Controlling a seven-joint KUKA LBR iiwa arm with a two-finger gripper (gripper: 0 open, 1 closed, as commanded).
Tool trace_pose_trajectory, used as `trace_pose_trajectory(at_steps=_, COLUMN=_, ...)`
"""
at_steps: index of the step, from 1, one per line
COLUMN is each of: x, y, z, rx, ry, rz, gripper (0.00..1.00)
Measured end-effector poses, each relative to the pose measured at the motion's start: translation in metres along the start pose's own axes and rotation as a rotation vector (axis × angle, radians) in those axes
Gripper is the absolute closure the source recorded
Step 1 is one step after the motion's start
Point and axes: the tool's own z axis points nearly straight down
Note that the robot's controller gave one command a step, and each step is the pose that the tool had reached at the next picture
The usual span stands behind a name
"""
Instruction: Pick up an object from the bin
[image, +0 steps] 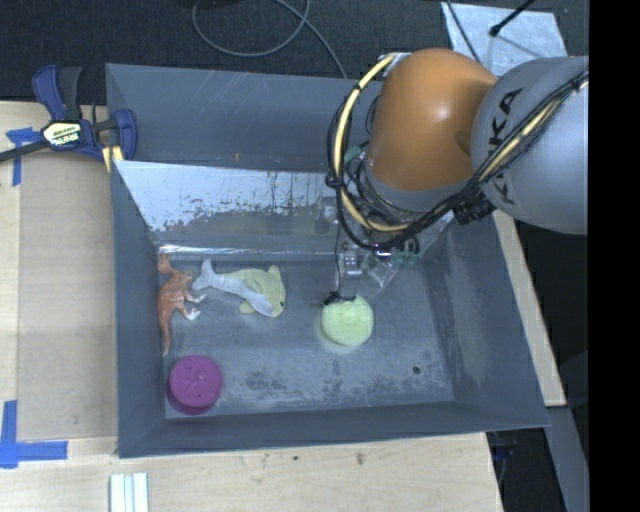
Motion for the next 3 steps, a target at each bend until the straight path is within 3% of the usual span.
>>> trace_pose_trajectory(at_steps=1, x=-0.001, y=0.0, z=-0.005, rx=0.0, ry=-0.008, rz=0.002, gripper=0.0)
trace_pose_trajectory(at_steps=2, x=0.004, y=0.06, z=0.06, rx=0.0, ry=-0.013, rz=-0.032, gripper=0.0)
trace_pose_trajectory(at_steps=3, x=0.011, y=0.026, z=0.076, rx=-0.002, ry=-0.005, rz=-0.093, gripper=0.0)
